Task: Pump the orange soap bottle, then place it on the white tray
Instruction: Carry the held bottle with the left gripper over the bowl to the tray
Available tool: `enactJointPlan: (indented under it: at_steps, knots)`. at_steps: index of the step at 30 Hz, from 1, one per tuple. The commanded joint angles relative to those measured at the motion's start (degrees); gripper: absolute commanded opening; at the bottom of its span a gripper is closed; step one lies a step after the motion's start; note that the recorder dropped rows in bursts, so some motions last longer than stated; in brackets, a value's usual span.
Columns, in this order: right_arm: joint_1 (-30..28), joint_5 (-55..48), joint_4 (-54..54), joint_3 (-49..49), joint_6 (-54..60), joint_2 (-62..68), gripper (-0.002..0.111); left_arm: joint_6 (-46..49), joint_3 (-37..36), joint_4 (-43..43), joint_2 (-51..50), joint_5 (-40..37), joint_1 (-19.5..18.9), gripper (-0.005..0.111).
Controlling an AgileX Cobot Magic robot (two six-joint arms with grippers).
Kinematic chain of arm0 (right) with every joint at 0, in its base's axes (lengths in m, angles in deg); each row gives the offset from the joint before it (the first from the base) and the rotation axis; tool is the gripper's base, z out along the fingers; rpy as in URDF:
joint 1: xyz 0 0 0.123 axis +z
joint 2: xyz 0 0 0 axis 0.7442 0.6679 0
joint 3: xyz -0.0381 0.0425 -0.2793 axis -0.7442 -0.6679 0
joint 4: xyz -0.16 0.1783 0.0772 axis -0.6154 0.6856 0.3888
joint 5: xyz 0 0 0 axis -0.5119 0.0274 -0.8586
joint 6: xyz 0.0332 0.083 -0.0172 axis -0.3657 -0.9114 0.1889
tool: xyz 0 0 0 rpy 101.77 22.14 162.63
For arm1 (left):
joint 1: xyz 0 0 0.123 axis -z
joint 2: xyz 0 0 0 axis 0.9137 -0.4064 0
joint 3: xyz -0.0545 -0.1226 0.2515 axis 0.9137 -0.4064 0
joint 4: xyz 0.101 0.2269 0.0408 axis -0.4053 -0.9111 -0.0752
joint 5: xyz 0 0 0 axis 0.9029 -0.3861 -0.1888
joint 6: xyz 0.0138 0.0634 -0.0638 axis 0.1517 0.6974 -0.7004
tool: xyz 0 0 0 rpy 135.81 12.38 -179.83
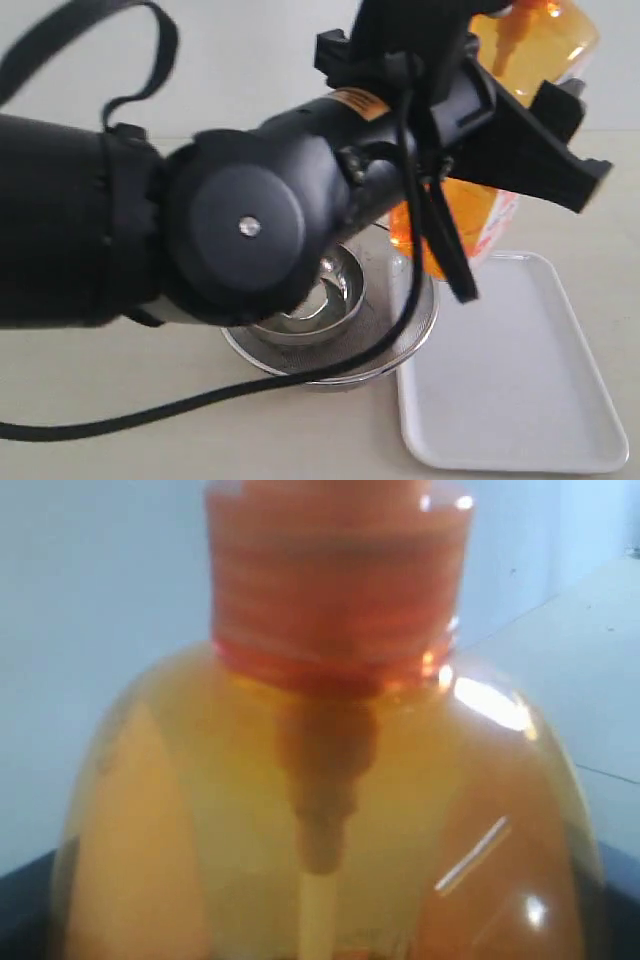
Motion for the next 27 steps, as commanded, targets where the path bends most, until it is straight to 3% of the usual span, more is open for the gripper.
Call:
enactJointPlan:
  at_steps: [1, 14, 27]
  knots:
    - [-0.33, -1.21, 2.68, 0.26, 3.75, -1.14, 0.0, -4.27, 5.52, -3.47, -4.52, 5.03, 1.98, 0.005]
    - [-0.33, -3.85, 5.62, 0.26, 10.26, -1.14, 0.0, -8.12, 11.27, -4.53, -17.05, 6.91, 1.98, 0.005]
    - [-0.33, -6.52, 6.85, 0.26, 15.42, -1.14, 0.0, -12.09, 11.26, -5.15, -21.43, 3.39, 1.85, 0.005]
